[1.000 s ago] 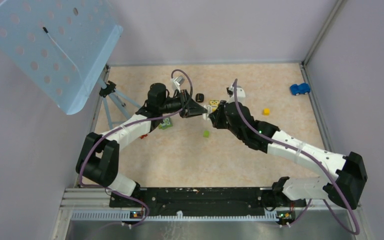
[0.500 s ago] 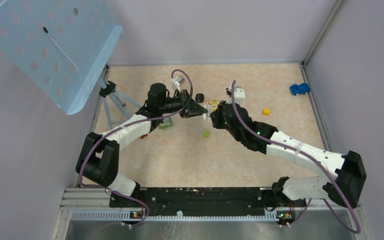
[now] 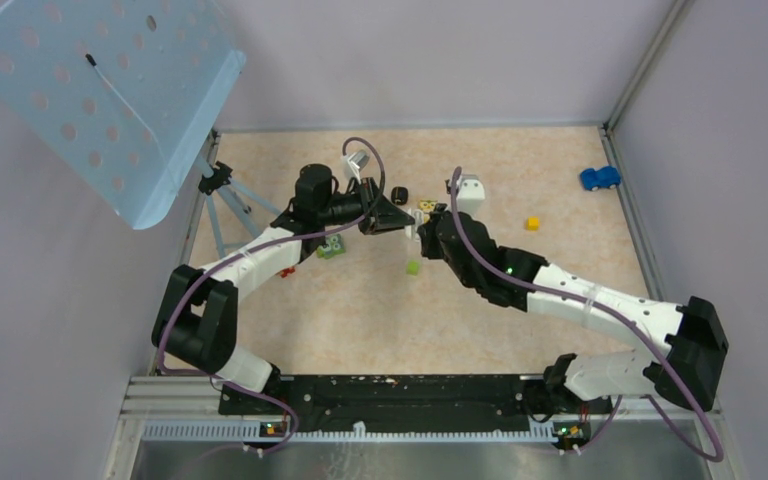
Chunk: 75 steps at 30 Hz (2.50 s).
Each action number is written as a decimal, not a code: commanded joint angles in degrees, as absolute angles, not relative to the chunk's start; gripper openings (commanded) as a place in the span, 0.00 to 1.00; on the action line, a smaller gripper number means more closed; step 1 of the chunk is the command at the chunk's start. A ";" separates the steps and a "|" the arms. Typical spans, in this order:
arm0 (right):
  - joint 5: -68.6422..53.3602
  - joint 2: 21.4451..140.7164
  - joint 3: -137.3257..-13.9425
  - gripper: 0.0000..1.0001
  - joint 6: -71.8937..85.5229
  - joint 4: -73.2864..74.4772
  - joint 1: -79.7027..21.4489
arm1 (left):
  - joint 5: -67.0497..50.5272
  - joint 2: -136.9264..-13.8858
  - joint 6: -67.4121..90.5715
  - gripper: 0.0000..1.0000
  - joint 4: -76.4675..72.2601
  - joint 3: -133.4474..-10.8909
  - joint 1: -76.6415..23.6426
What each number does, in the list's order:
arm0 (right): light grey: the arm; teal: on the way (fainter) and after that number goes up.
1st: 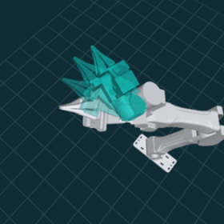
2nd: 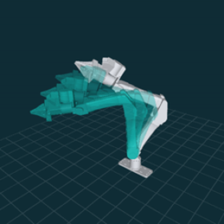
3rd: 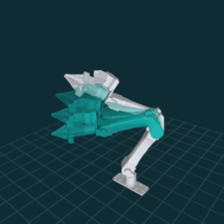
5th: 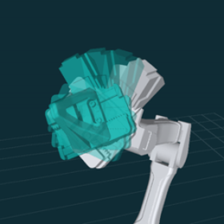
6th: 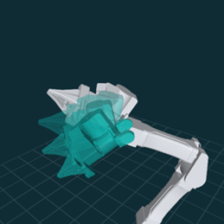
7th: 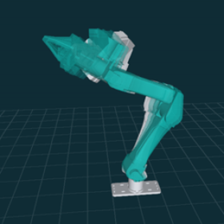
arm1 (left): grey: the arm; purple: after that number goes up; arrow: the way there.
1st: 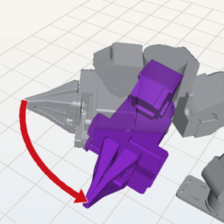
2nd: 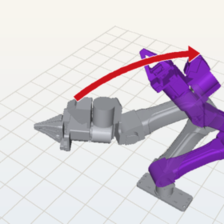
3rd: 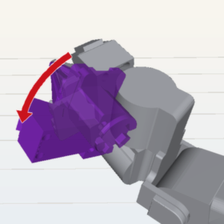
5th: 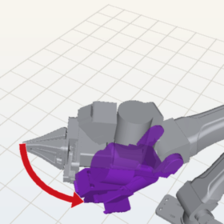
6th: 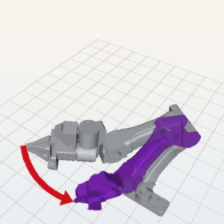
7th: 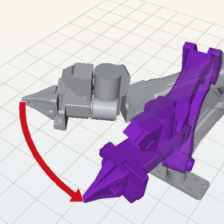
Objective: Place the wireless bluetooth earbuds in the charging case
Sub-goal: Pick up the left earbud from the left side groove of the charging case, then place the left earbud at the center of the board.
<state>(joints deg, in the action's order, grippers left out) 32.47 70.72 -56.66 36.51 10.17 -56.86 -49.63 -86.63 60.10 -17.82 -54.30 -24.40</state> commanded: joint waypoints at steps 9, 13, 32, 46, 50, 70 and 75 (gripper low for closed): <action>46.70 74.98 -61.41 0.00 27.58 10.68 -65.17 | -50.91 -84.86 60.39 0.00 -19.36 -57.05 -24.52; 48.40 76.05 -62.22 0.00 25.77 10.62 -66.35 | -50.89 -84.98 60.34 0.00 -19.42 -57.04 -24.52; 50.82 76.64 -62.24 0.00 27.04 12.76 -66.53 | -50.89 -84.82 60.47 0.00 -19.52 -57.04 -24.45; 50.55 77.97 -61.45 0.00 28.78 12.86 -66.53 | -51.06 -84.44 60.73 0.00 -19.91 -56.83 -24.47; 50.53 76.84 -60.46 0.00 29.86 12.87 -66.40 | -51.67 -84.60 62.79 0.00 -22.68 -55.87 -24.38; 16.03 52.52 -42.71 0.00 36.16 0.81 -48.15 | -50.58 -86.19 57.39 0.00 -16.61 -58.18 -23.19; -3.21 47.76 -37.84 0.00 34.13 -5.61 -38.46 | -51.17 -86.66 56.89 0.00 -16.44 -58.27 -22.81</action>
<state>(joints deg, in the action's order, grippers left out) 14.68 50.59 -39.31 35.35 1.72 -44.69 -50.09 -86.65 58.35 -15.09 -55.96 -23.31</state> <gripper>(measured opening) 0.009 0.245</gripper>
